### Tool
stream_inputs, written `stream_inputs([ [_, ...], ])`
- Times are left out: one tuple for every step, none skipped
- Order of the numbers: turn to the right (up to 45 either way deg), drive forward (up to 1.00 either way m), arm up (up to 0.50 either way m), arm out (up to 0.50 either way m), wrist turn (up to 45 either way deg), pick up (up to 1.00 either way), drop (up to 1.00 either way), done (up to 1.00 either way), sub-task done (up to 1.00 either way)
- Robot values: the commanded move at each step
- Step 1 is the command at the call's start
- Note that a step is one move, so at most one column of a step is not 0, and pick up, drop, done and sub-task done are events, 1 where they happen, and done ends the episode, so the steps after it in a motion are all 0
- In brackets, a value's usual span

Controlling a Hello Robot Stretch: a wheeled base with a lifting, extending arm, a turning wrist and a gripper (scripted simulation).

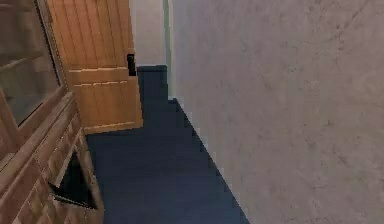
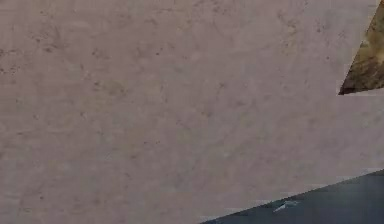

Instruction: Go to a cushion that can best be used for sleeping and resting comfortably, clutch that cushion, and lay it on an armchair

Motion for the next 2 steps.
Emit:
stream_inputs([
  [0.0,0.8,0.0,0.0,0.0,0.0,0.0,0.0,0.0],
  [-30.0,0.0,0.0,0.0,0.0,0.0,0.0,0.0,0.0],
])
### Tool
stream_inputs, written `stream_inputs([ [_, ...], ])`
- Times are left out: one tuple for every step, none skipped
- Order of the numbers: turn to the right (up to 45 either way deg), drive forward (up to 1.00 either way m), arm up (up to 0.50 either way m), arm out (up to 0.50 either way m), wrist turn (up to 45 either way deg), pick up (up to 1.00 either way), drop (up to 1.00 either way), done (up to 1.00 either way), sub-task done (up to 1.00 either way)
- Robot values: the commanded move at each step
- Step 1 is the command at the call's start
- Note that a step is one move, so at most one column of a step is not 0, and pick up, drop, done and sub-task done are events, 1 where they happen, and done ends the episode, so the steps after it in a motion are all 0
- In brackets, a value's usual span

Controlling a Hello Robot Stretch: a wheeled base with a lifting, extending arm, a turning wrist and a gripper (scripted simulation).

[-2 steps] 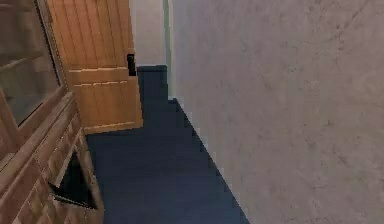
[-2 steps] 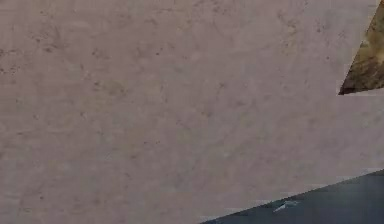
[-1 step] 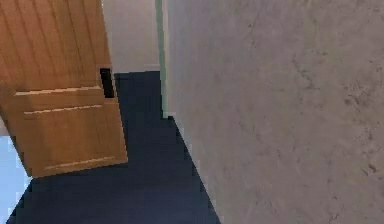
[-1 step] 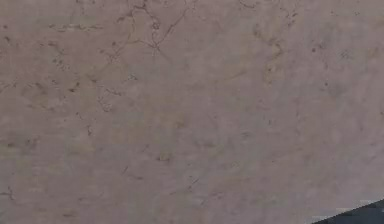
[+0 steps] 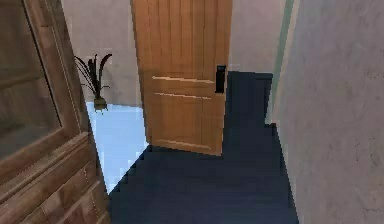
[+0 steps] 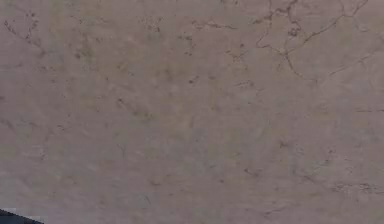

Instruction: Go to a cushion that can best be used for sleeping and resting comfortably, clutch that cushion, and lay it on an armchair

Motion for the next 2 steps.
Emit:
stream_inputs([
  [0.0,0.75,0.0,0.0,0.0,0.0,0.0,0.0,0.0],
  [-21.0,0.0,0.0,0.0,0.0,0.0,0.0,0.0,0.0],
])
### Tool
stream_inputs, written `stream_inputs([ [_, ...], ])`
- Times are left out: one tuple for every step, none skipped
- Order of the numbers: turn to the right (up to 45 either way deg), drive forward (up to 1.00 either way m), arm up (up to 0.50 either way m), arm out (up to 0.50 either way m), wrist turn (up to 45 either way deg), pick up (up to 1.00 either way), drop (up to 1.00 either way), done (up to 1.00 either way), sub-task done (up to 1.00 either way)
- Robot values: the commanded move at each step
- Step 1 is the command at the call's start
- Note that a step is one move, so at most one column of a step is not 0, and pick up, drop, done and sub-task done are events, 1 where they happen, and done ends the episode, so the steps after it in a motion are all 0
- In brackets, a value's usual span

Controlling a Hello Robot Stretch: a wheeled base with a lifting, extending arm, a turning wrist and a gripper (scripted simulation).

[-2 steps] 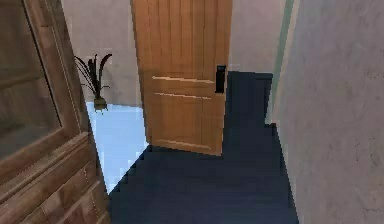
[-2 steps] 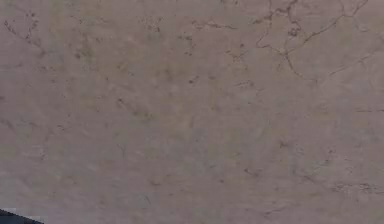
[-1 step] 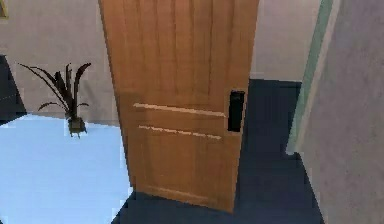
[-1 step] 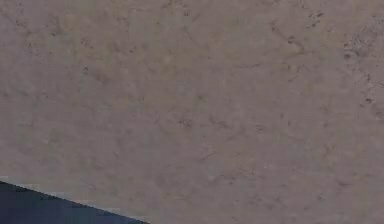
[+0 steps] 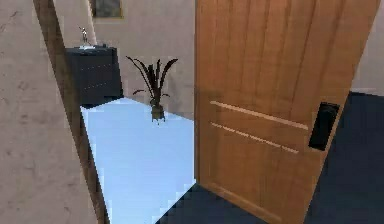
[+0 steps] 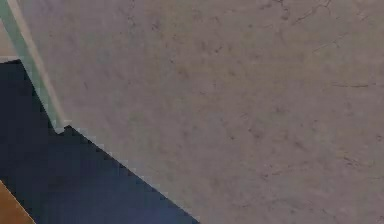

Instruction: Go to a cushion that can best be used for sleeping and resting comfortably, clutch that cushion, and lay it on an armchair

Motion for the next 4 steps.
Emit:
stream_inputs([
  [0.0,0.95,0.0,0.0,0.0,0.0,0.0,0.0,0.0],
  [-45.0,0.0,0.0,0.0,0.0,0.0,0.0,0.0,0.0],
  [-6.0,0.0,0.0,0.0,0.0,0.0,0.0,0.0,0.0],
  [0.0,0.45,0.0,0.0,0.0,0.0,0.0,0.0,0.0],
])
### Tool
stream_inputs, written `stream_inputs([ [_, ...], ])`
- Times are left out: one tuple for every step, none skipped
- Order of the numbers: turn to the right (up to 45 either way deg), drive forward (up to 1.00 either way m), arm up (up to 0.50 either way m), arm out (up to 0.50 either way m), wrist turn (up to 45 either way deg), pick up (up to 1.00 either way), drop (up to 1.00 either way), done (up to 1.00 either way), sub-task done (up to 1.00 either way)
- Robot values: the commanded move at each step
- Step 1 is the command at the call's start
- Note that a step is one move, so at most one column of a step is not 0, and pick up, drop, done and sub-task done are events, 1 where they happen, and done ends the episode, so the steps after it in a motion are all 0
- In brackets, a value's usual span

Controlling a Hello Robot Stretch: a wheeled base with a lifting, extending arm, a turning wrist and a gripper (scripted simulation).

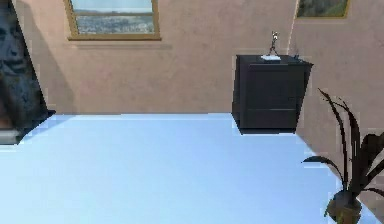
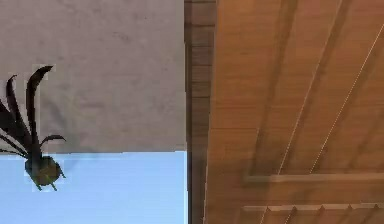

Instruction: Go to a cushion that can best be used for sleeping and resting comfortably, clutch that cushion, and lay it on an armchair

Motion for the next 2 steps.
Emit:
stream_inputs([
  [-39.0,0.0,0.0,0.0,0.0,0.0,0.0,0.0,0.0],
  [0.0,0.35,0.0,0.0,0.0,0.0,0.0,0.0,0.0],
])
